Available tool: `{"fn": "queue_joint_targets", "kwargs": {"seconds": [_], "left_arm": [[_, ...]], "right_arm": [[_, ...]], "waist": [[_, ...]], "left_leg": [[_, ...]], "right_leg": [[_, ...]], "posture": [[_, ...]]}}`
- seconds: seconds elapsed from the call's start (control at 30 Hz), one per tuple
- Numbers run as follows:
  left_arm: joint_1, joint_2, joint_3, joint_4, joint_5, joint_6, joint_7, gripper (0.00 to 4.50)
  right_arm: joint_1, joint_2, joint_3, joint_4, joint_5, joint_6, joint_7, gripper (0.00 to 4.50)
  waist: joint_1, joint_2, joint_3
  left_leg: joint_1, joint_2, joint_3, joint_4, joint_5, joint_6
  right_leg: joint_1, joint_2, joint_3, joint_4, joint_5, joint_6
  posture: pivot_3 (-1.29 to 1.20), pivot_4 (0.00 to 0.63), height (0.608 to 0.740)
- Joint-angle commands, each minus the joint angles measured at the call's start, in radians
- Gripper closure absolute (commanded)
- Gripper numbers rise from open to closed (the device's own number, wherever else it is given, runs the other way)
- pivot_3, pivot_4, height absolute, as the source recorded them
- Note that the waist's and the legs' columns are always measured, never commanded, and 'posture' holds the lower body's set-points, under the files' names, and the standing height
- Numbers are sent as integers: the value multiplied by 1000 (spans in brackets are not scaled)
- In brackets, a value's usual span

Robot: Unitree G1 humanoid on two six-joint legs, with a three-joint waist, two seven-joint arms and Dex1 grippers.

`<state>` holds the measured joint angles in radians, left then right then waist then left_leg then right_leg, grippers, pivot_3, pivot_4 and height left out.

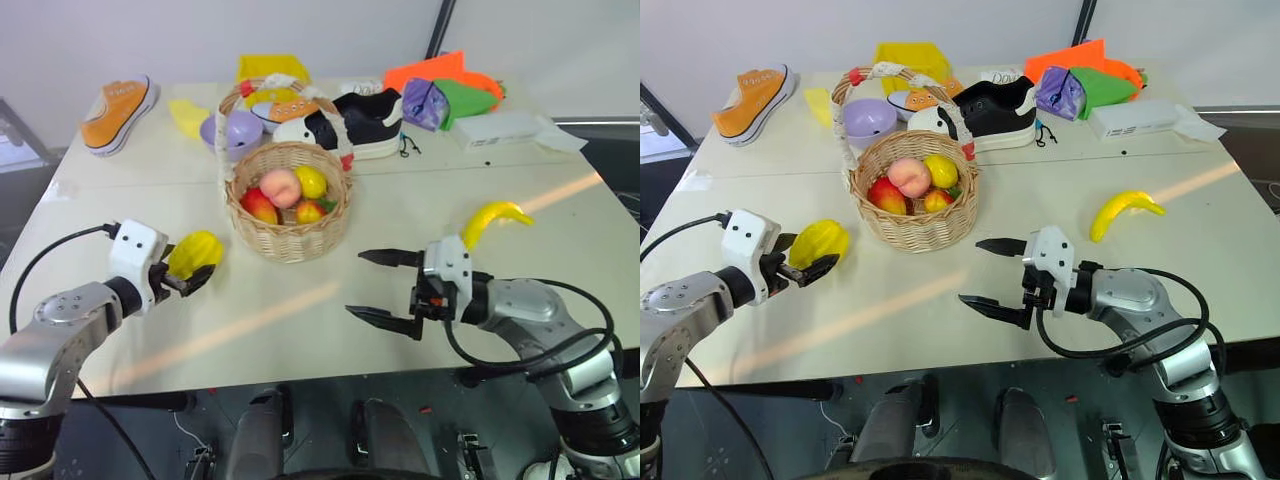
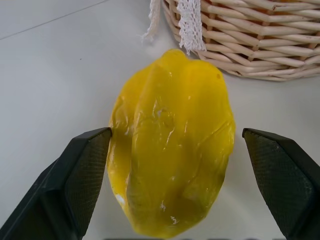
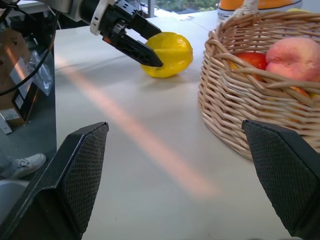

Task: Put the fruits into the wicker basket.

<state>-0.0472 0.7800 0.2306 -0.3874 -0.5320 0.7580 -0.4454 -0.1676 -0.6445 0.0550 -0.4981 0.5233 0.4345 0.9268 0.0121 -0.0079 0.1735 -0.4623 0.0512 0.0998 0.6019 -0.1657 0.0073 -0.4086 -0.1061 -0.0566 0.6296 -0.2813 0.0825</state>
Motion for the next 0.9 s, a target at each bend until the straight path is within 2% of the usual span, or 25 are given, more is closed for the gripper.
{"fn": "queue_joint_targets", "kwargs": {"seconds": [0.03,0.07,0.27,0.4,0.53,0.63,0.7,0.77,0.83,0.9], "left_arm": [[-1,-12,3,-8,12,-2,-16,1823],[1,-13,6,-10,14,-3,-16,2218],[17,-25,51,-22,16,-29,-22,2218],[27,-56,159,-36,-21,-52,-13,2218],[21,-59,313,-113,-167,-33,-63,2218],[-6,-3,368,-198,-329,34,-122,2218],[-65,26,326,-234,-377,57,-116,2218],[-152,31,242,-233,-365,71,-72,2218],[-280,13,100,-188,-284,75,-28,2218],[-439,-33,-95,-87,-138,37,-4,2218]], "right_arm": [[-19,5,5,-24,-2,-12,-4,0],[-21,5,5,-23,-2,-13,-5,0],[-26,4,6,-20,-8,-20,-7,0],[-25,1,5,-25,-11,-23,-11,0],[-28,-9,-5,-19,-10,-25,-7,0],[-47,-16,-11,-1,-12,-28,4,0],[-67,-17,-14,15,-13,-31,8,0],[-86,-17,-15,29,-15,-32,10,0],[-104,-15,-15,40,-16,-34,11,0],[-117,-13,-18,46,-20,-33,4,0]], "waist": [[-1,0,0],[-1,0,0],[-2,0,0],[-3,0,0],[-3,-1,0],[-1,-2,0],[0,-2,0],[2,-2,0],[3,-2,0],[6,-2,-1]], "left_leg": [[0,0,0,0,0,0],[1,0,1,0,0,0],[1,0,1,0,0,0],[0,0,1,0,0,0],[0,0,1,0,0,0],[0,0,1,2,0,0],[0,0,1,4,0,0],[1,0,1,7,-1,1],[1,0,1,9,-1,2],[1,0,2,11,-1,3]], "right_leg": [[0,0,0,0,0,0],[0,-1,0,0,0,0],[0,0,0,0,0,0],[0,0,0,1,0,0],[1,0,0,1,0,0],[1,1,-1,1,0,0],[2,1,-1,1,0,0],[4,1,-1,2,0,0],[6,2,-2,2,1,-2],[7,3,-2,1,3,-3]], "posture": [[0,150,740],[0,150,740],[0,150,740],[0,150,740],[0,150,740],[0,150,740],[0,150,740],[0,150,740],[0,150,740],[0,150,740]]}}
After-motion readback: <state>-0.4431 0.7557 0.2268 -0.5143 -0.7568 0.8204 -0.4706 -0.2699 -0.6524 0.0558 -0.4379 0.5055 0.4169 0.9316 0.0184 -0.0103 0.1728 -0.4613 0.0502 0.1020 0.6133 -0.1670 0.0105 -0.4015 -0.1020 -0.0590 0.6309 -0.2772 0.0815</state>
